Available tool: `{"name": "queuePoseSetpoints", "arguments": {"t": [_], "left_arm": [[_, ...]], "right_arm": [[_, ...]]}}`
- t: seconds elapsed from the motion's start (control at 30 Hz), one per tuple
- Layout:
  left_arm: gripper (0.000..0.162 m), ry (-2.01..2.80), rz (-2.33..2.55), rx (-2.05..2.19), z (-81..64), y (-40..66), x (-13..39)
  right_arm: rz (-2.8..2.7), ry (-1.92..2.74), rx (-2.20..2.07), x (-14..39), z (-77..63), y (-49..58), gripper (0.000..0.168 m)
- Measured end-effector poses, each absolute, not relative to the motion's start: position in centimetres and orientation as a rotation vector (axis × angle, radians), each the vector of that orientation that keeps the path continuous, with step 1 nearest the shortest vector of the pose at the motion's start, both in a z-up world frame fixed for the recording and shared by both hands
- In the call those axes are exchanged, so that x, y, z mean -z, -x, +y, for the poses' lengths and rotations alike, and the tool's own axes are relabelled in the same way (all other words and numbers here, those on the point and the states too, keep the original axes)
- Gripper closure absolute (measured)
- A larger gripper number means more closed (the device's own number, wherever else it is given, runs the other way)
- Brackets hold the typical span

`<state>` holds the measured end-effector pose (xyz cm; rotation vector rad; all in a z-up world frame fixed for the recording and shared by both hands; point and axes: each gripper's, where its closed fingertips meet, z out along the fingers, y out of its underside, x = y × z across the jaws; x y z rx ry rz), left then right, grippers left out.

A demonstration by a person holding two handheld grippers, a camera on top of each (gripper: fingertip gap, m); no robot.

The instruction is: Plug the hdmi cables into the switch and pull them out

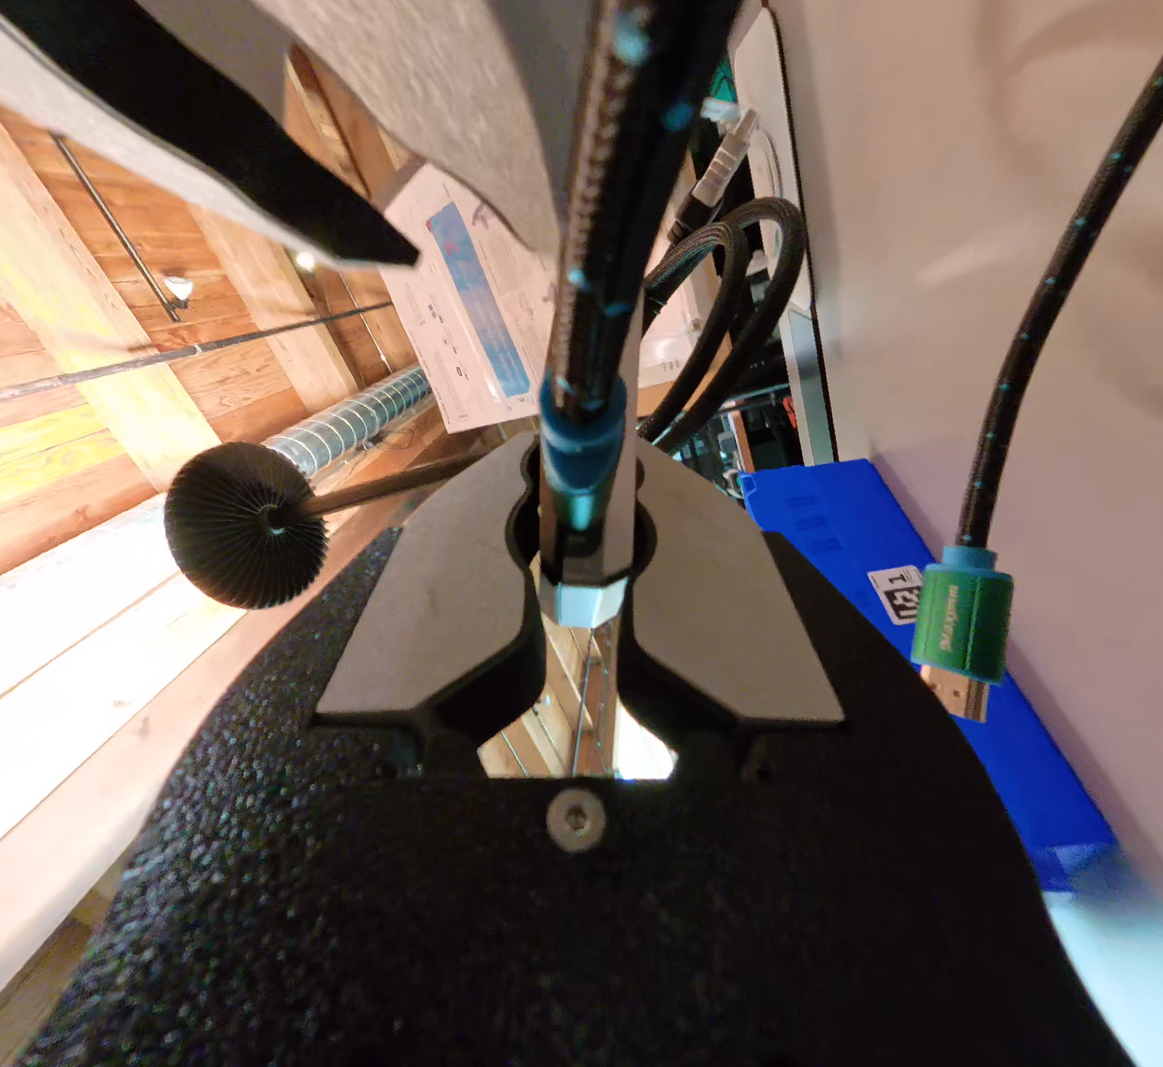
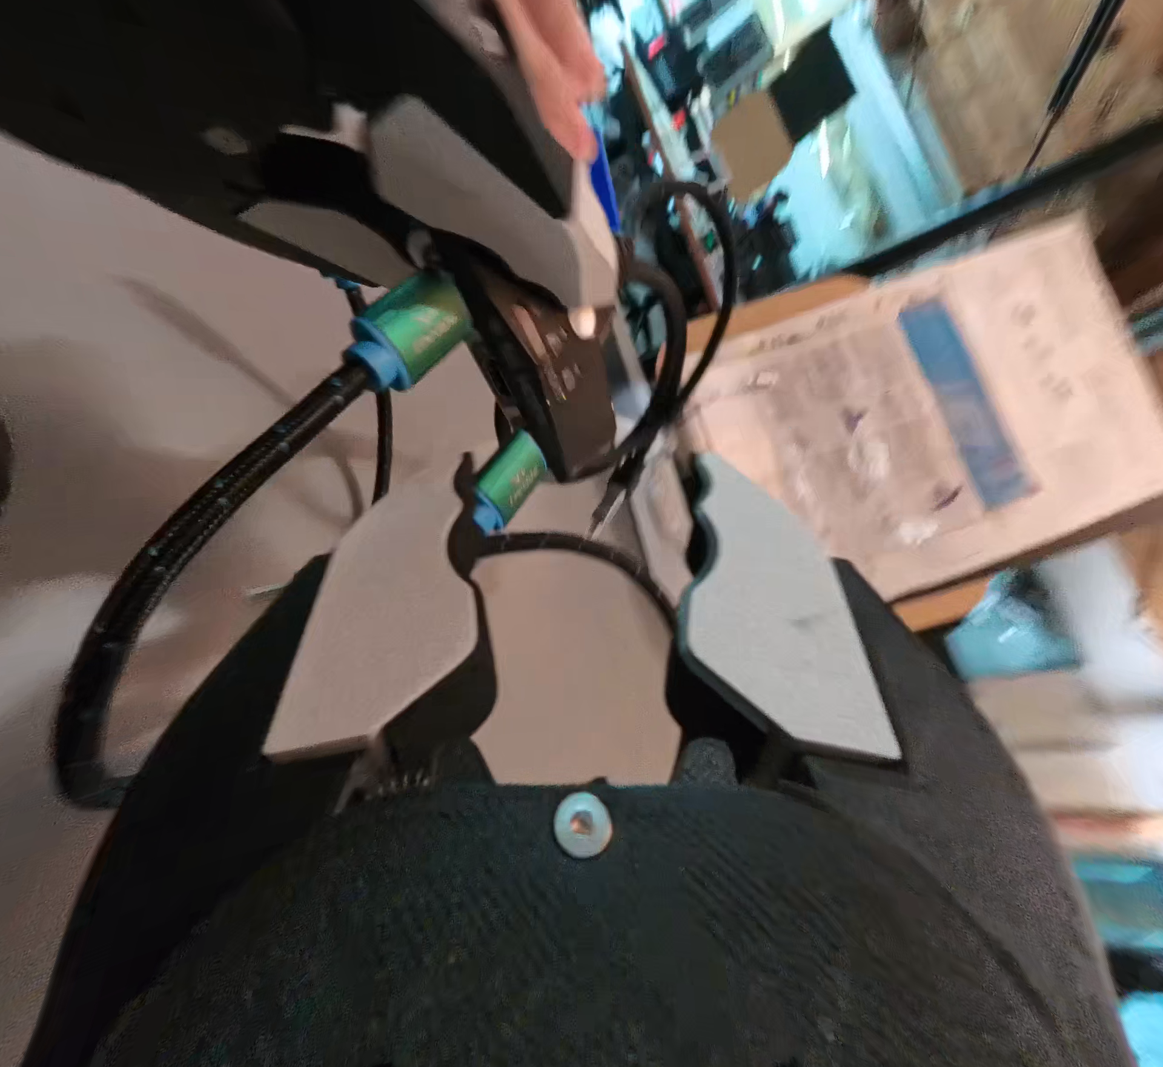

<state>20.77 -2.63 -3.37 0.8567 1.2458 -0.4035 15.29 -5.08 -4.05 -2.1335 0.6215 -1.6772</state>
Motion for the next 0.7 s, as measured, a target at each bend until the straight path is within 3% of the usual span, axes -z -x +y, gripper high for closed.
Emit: {"name": "queuePoseSetpoints", "arguments": {"t": [0.1,0.2,0.27,0.5,0.7], "left_arm": [[0.139,-0.806,1.246,0.403,-2.4,-21.5,2.9],[0.139,-0.775,1.202,0.413,-2.1,-21.8,2.3],[0.140,-0.765,1.166,0.419,-2.1,-21.7,2.0],[0.140,-0.766,1.096,0.395,-2.4,-21.3,1.9],[0.140,-0.755,1.088,0.400,-2.1,-21.4,1.6]], "right_arm": [[1.040,1.953,1.320,3.9,-6.6,-14.2,0.079],[1.073,1.658,0.769,3.1,-4.1,-13.1,0.103],[1.126,1.692,0.648,5.0,-4.5,-13.2,0.115],[1.178,1.760,0.699,7.8,-4.8,-15.3,0.137],[1.070,1.853,0.866,7.9,-4.9,-16.2,0.144]]}}
